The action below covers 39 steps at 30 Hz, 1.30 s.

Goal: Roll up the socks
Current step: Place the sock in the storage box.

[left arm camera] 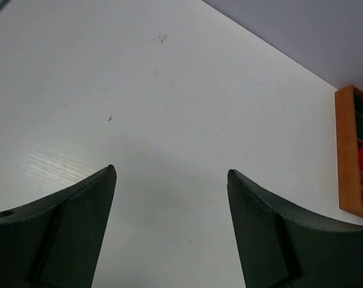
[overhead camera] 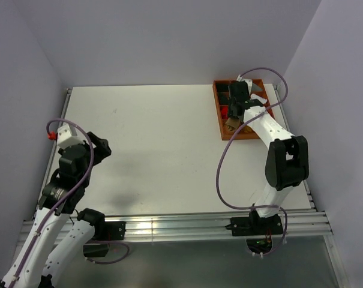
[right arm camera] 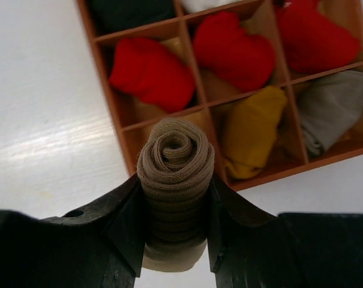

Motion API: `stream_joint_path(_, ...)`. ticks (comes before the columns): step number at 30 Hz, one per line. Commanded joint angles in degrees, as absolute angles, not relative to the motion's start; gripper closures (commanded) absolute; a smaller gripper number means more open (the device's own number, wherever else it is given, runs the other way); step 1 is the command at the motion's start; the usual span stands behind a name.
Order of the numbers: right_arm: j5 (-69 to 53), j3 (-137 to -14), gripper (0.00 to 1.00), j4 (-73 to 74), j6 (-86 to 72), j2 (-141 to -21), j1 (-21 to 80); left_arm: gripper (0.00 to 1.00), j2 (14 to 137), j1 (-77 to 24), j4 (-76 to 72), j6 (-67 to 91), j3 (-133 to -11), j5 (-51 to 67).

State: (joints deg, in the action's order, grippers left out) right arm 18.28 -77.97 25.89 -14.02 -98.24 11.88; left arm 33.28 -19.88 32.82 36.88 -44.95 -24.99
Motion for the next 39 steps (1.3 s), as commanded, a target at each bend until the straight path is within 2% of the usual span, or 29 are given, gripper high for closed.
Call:
stream_joint_path(1, 26.27, -82.43, 1.00, 22.68, -15.55, -101.67, 10.29, 0.20, 29.64, -19.60, 34.10, 35.33, -41.94, -31.46)
stream_joint_path(8, 23.39, -82.88, 1.00, 21.27, -16.17, -108.18, 9.84, 0.20, 27.33, -19.60, 34.10, 35.24, -40.78, -34.28)
stream_joint_path(15, 17.67, -81.83, 1.00, 23.20, -19.68, -109.60, 9.32, 0.20, 27.33, -19.60, 33.93, 35.16, -40.69, -33.57)
stream_joint_path(30, 14.23, -89.47, 1.00, 38.04, -27.68, -118.03, 6.42, 0.19, 27.51, -19.60, 33.75, 35.16, -40.61, -33.22)
stream_joint_path(39, 11.08, -91.93, 1.00, 41.73, -28.13, -121.46, 4.31, 0.19, 28.30, -19.60, 34.01, 35.42, -40.70, -33.49)
